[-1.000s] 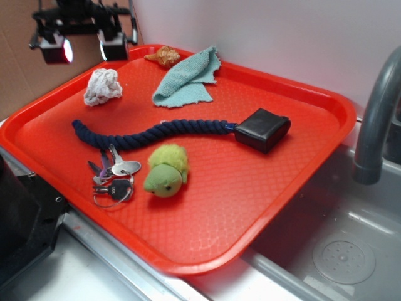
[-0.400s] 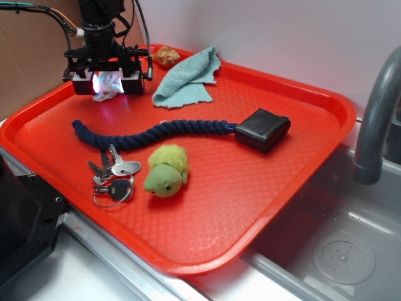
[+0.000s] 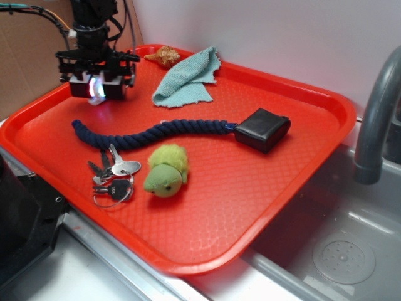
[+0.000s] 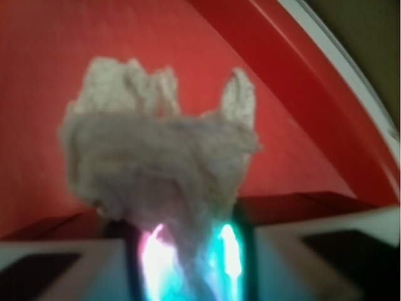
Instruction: Grab the white paper.
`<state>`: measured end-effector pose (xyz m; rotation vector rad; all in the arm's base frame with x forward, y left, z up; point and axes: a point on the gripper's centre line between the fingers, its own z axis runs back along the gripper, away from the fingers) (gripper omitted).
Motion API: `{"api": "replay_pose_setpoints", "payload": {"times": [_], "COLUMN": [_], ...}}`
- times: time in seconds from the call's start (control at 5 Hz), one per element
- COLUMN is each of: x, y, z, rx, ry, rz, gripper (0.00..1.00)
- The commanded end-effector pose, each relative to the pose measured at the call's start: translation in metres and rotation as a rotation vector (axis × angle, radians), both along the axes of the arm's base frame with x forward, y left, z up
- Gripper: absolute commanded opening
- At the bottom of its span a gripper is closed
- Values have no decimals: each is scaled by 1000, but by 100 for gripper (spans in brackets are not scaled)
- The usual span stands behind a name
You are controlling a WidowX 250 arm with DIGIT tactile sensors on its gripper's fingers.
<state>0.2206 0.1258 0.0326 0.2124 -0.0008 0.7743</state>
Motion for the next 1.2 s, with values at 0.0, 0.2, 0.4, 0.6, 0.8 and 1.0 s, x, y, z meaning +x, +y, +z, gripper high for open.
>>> {"api": "replay_pose_setpoints", "payload": {"times": [0.0,0.2,0.4,0.6,0.8,1.0], "x": [-21,-17,-2,-2,-22,-40], "y": [-41,-77,-117,-134,-145,-140], "z": [113,149,171,189,205,208], "rx": [79,40,55,40,-27,-72], "ry": [-90,-72,-22,-64,-143,-166], "rz": [-176,-320,-481,-585,-690,-700], "gripper": [0,0,0,0,0,0]}}
